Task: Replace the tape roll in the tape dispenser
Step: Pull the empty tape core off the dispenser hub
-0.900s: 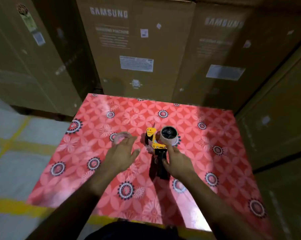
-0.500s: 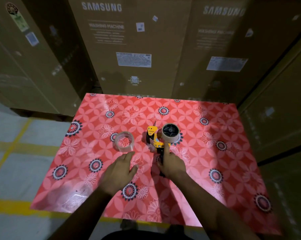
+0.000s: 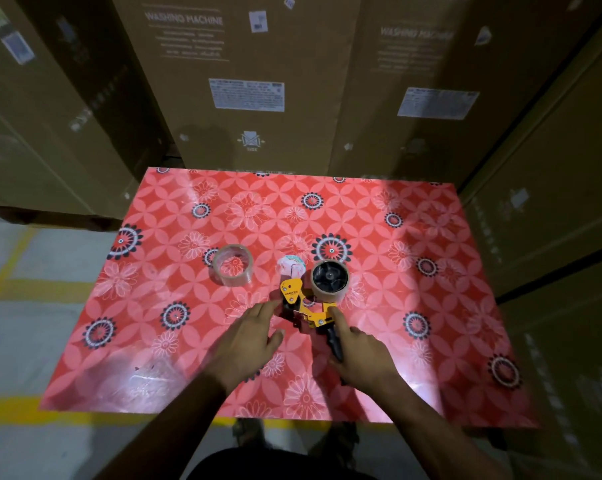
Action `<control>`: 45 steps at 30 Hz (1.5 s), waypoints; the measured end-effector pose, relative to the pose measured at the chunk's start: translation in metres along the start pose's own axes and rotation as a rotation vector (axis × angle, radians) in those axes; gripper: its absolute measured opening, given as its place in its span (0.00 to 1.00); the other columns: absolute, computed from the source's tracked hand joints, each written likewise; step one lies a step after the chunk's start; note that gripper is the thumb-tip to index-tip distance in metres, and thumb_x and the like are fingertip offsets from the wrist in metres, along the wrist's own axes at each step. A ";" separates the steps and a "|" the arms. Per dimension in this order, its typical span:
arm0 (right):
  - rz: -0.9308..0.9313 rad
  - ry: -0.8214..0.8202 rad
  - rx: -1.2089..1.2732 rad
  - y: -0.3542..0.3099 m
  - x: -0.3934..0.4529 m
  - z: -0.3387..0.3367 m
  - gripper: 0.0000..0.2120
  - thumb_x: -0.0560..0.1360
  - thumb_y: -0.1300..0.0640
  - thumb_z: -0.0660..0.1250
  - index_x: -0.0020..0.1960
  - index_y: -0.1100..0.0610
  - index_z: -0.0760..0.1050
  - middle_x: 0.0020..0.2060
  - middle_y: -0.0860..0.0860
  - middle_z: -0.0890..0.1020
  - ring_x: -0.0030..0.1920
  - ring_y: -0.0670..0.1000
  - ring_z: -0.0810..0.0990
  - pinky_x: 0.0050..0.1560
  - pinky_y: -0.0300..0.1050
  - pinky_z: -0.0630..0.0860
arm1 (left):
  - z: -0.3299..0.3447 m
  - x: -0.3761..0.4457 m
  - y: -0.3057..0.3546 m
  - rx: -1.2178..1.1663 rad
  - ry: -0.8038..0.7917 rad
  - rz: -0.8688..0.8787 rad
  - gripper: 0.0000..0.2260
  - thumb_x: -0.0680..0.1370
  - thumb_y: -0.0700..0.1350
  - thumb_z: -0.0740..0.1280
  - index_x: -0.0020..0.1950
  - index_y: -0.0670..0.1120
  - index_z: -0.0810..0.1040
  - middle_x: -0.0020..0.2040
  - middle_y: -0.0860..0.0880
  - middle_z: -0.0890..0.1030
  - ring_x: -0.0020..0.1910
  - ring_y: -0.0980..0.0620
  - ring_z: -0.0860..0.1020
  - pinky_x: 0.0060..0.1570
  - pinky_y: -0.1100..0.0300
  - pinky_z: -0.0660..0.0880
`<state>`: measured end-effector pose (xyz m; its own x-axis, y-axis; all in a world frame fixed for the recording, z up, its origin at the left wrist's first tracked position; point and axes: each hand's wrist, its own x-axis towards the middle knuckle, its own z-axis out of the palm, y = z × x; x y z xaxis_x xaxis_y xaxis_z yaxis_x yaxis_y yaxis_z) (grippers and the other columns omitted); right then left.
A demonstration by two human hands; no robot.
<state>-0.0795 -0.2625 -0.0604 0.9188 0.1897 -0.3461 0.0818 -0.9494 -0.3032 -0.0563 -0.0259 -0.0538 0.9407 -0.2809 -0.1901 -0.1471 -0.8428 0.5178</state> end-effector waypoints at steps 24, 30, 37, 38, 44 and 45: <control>0.144 0.155 0.454 0.012 0.089 -0.053 0.20 0.83 0.52 0.62 0.71 0.60 0.70 0.60 0.60 0.82 0.55 0.60 0.83 0.57 0.51 0.79 | -0.013 0.107 0.023 0.117 -0.029 -0.119 0.15 0.82 0.52 0.59 0.66 0.49 0.74 0.57 0.48 0.80 0.61 0.47 0.72 0.63 0.46 0.66; 0.296 0.028 0.478 0.012 0.139 -0.053 0.15 0.82 0.53 0.62 0.57 0.63 0.80 0.46 0.61 0.86 0.39 0.57 0.83 0.35 0.40 0.77 | -0.010 0.154 0.031 -0.028 -0.079 -0.333 0.13 0.80 0.51 0.61 0.46 0.46 0.81 0.48 0.43 0.85 0.48 0.41 0.83 0.57 0.48 0.76; 0.428 0.006 0.439 0.005 0.157 -0.056 0.06 0.76 0.62 0.70 0.50 0.65 0.81 0.40 0.58 0.82 0.35 0.54 0.80 0.26 0.38 0.72 | -0.009 0.161 0.041 0.014 -0.094 -0.439 0.12 0.72 0.52 0.71 0.38 0.44 0.77 0.33 0.47 0.79 0.35 0.45 0.80 0.32 0.59 0.73; 0.446 0.012 0.438 0.003 0.157 -0.056 0.05 0.75 0.62 0.70 0.49 0.64 0.81 0.40 0.57 0.81 0.36 0.54 0.79 0.28 0.40 0.73 | -0.009 0.160 0.043 0.029 -0.088 -0.447 0.11 0.72 0.51 0.72 0.38 0.44 0.76 0.33 0.47 0.79 0.36 0.45 0.80 0.33 0.58 0.73; 0.535 0.059 0.464 -0.001 0.157 -0.057 0.05 0.71 0.66 0.72 0.42 0.61 0.77 0.36 0.57 0.79 0.34 0.54 0.78 0.26 0.40 0.71 | -0.007 0.162 0.058 0.198 -0.028 -0.486 0.08 0.72 0.45 0.72 0.43 0.44 0.75 0.40 0.47 0.80 0.42 0.45 0.79 0.47 0.55 0.74; 0.546 0.079 0.468 -0.002 0.157 -0.057 0.05 0.70 0.66 0.72 0.42 0.61 0.77 0.38 0.58 0.80 0.37 0.55 0.79 0.29 0.42 0.73 | -0.007 0.162 0.060 0.239 -0.021 -0.485 0.08 0.73 0.45 0.72 0.44 0.45 0.74 0.41 0.48 0.80 0.42 0.46 0.78 0.53 0.54 0.72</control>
<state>0.0860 -0.2450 -0.0637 0.8078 -0.3166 -0.4972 -0.5548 -0.6934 -0.4598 0.0894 -0.1192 -0.0477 0.9119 0.1598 -0.3781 0.2351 -0.9583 0.1621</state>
